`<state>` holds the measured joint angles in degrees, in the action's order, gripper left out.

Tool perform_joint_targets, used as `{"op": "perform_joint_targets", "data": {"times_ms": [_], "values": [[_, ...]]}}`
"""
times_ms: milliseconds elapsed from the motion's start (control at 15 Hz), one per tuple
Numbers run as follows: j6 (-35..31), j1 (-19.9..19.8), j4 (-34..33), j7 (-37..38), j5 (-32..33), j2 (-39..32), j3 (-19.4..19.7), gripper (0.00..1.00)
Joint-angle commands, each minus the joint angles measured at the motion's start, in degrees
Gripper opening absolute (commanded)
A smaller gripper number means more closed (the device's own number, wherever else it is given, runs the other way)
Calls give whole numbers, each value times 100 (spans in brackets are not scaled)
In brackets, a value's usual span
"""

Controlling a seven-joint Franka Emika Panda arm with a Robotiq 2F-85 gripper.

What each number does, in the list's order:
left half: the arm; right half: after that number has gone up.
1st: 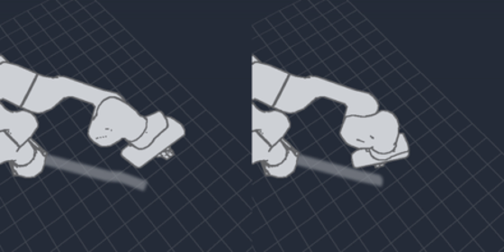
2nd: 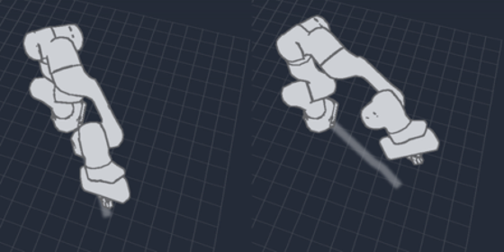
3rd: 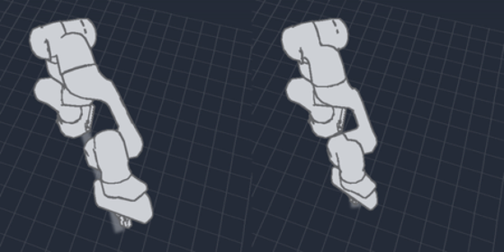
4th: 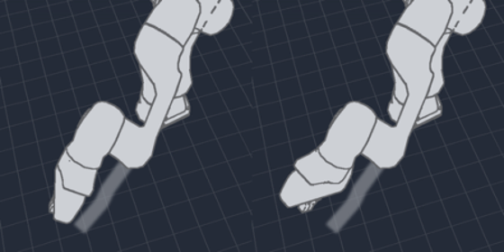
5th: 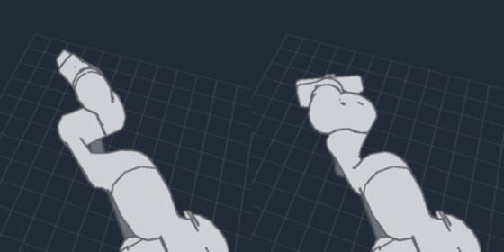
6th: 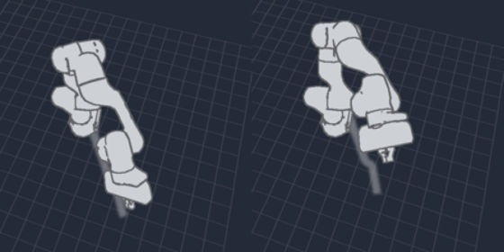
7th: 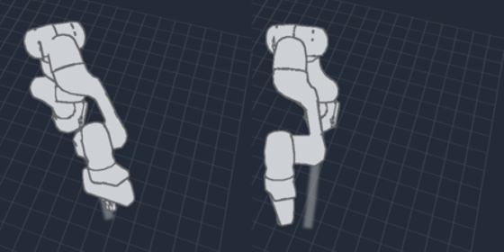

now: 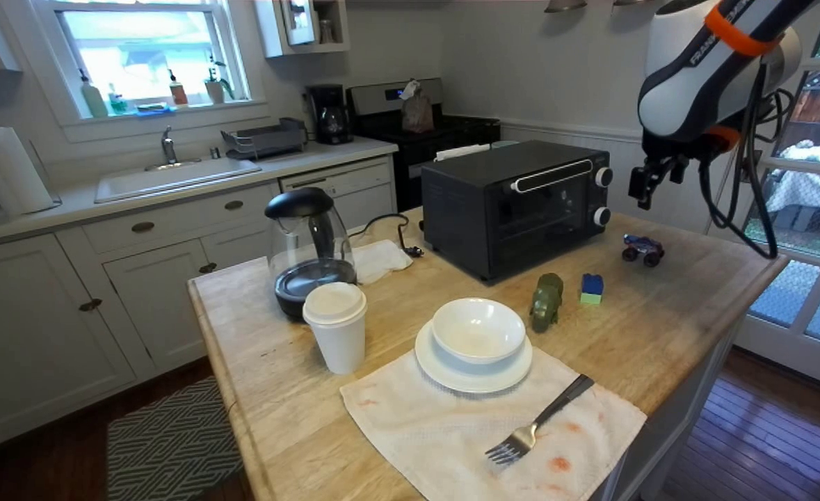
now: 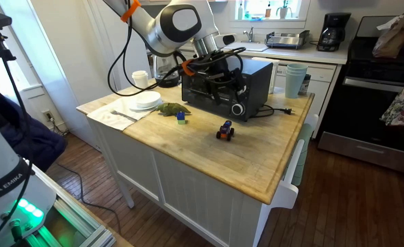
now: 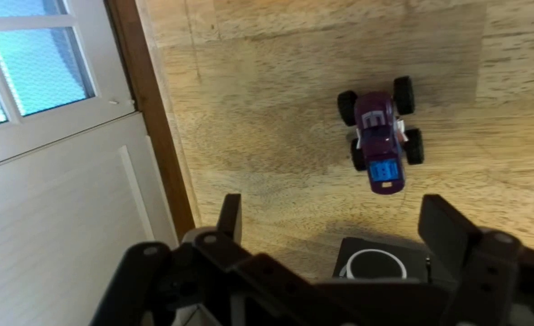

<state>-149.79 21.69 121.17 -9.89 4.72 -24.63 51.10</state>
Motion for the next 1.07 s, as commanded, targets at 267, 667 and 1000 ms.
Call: {"op": "perform_joint_targets", "data": {"times_ms": [267,667,1000], "values": [[1651,-2659,-206,-816,-233,1266,-2686,100],[1841,-3268,-277,-724,-145,1284,-3280,100],[1851,-3269,-286,-727,-156,1283,-3303,100]]}}
